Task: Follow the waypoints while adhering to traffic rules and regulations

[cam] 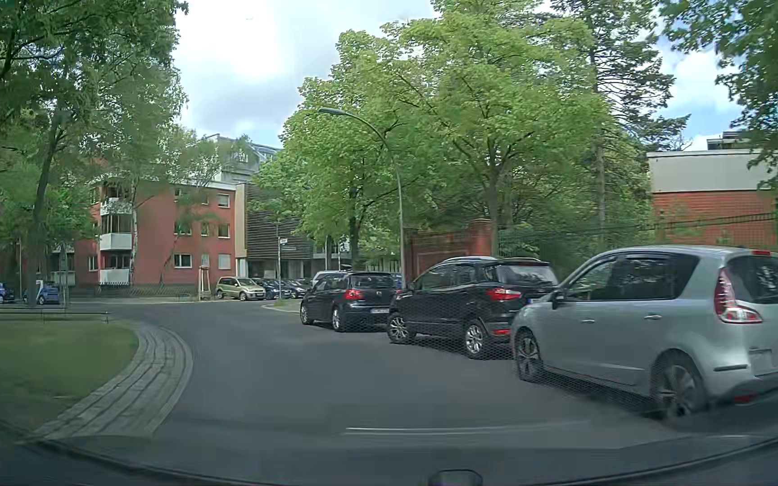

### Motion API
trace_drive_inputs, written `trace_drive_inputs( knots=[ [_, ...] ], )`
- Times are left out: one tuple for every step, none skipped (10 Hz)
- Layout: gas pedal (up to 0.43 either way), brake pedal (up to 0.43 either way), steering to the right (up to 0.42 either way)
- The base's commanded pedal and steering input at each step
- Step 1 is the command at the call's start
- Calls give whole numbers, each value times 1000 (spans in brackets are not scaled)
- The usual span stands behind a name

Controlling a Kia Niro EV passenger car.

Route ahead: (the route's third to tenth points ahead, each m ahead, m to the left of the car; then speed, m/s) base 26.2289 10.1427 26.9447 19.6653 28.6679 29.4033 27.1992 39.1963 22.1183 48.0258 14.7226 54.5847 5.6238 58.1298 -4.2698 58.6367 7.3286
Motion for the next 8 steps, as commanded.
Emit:
trace_drive_inputs(
  knots=[
    [0, 18, -172],
    [0, 18, -173],
    [0, 18, -173],
    [0, 18, -174],
    [0, 18, -174],
    [0, 18, -174],
    [0, 18, -174],
    [0, 24, -172]
  ],
)
